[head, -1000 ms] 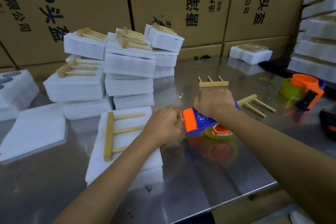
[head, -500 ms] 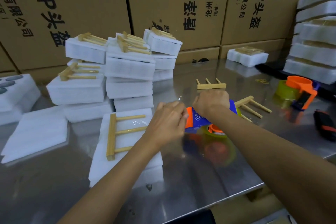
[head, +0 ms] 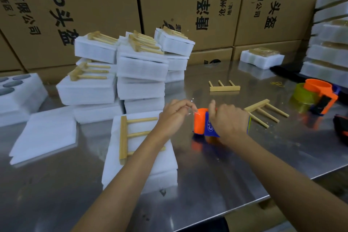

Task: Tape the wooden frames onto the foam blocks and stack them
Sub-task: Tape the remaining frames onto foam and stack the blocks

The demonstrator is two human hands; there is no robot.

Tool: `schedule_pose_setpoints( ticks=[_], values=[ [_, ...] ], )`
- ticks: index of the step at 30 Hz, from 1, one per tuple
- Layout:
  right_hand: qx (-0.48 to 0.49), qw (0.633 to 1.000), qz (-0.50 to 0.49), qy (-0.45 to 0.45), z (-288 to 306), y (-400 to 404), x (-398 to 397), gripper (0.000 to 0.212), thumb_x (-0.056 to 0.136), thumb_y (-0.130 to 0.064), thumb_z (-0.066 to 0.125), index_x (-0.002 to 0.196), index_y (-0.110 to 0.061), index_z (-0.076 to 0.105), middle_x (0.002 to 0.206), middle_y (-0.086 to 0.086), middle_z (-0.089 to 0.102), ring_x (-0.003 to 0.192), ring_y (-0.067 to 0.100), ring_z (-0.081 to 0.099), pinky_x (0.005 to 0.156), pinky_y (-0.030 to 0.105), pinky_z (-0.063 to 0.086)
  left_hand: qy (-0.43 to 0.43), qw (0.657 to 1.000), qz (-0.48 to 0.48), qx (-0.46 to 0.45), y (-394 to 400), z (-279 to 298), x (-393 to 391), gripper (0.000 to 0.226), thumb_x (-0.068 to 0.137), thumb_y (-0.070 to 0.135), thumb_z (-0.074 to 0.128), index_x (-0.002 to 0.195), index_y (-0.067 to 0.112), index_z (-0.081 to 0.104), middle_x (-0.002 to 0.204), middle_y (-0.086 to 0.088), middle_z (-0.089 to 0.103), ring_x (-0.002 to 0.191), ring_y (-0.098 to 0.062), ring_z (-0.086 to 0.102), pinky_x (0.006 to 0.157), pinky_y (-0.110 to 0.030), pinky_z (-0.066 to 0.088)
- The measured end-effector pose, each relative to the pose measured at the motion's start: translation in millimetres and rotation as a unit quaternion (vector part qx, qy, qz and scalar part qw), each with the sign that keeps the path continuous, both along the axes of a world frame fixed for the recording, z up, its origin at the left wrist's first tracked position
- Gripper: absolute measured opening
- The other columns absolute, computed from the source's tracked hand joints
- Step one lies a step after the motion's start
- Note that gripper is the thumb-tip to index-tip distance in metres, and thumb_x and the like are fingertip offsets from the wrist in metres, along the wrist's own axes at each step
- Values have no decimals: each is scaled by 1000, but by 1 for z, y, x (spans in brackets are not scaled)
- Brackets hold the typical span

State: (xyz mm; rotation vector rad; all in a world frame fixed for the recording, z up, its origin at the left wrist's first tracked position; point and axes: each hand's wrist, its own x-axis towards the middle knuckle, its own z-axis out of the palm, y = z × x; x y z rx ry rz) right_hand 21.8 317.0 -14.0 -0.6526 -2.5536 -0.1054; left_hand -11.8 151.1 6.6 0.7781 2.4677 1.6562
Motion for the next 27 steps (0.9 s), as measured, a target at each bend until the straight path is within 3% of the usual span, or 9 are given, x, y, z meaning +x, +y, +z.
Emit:
schedule_pose_setpoints(
  ticks=[3,6,9,12,17,19,22,24,27],
  values=[
    [-61,998,6,-10,-10,-6,11,45,103,-44,32,108,-8,59,98,15,69,89,34,64,67,37,41,9,1000,-1,-7,0,0,2,51,90,9,40,74,49,67,107,12,56,127,-19,45,112,-50,34],
    [-95,990,65,80,3,-8,17,31,99,-32,46,110,-4,53,108,16,61,103,33,53,85,41,42,6,1000,4,-5,-2,3,5,44,81,17,37,75,49,68,103,17,55,127,-17,44,112,-50,33],
    [-235,926,241,173,20,-20,24,19,91,-11,54,110,-10,54,98,2,58,96,22,52,80,35,43,11,1000,-1,4,-4,1,4,44,82,17,38,79,49,68,103,17,54,127,-16,41,112,-50,32],
    [-386,869,283,125,32,-38,24,21,91,-17,57,110,-18,49,86,-4,60,83,13,57,74,33,47,6,1000,-2,4,-4,2,5,43,79,19,36,84,48,67,105,17,54,126,-14,39,113,-48,30],
    [-417,867,263,70,31,-44,18,30,90,-10,60,114,-19,43,80,0,58,72,12,56,62,29,45,16,1000,11,-4,-6,2,7,48,79,12,35,87,45,69,104,14,53,122,-14,42,112,-46,29],
    [-400,878,254,59,28,-46,19,30,89,-7,58,110,-19,41,77,2,59,71,16,56,59,29,41,92,989,61,-103,-5,1,7,55,87,5,36,108,46,67,110,7,52,121,-17,42,107,-42,29],
    [-366,901,234,22,18,-49,24,33,83,-1,55,109,-16,40,82,7,63,77,27,59,63,34,44,233,906,177,-307,-16,2,9,68,90,11,42,151,41,33,124,-2,48,120,-24,42,100,-42,30],
    [-370,901,226,13,9,-51,29,35,82,-1,57,111,-13,43,84,8,63,80,31,60,69,40,49,258,888,241,-295,-39,9,12,69,90,12,44,154,34,31,127,-4,50,119,-27,44,98,-42,31],
    [-389,892,231,27,-5,-55,31,29,86,-14,64,108,-15,45,73,-2,57,75,26,58,67,37,45,245,901,293,-205,-89,20,11,54,89,7,44,139,26,52,126,-7,56,118,-31,46,98,-45,33]
  ],
)
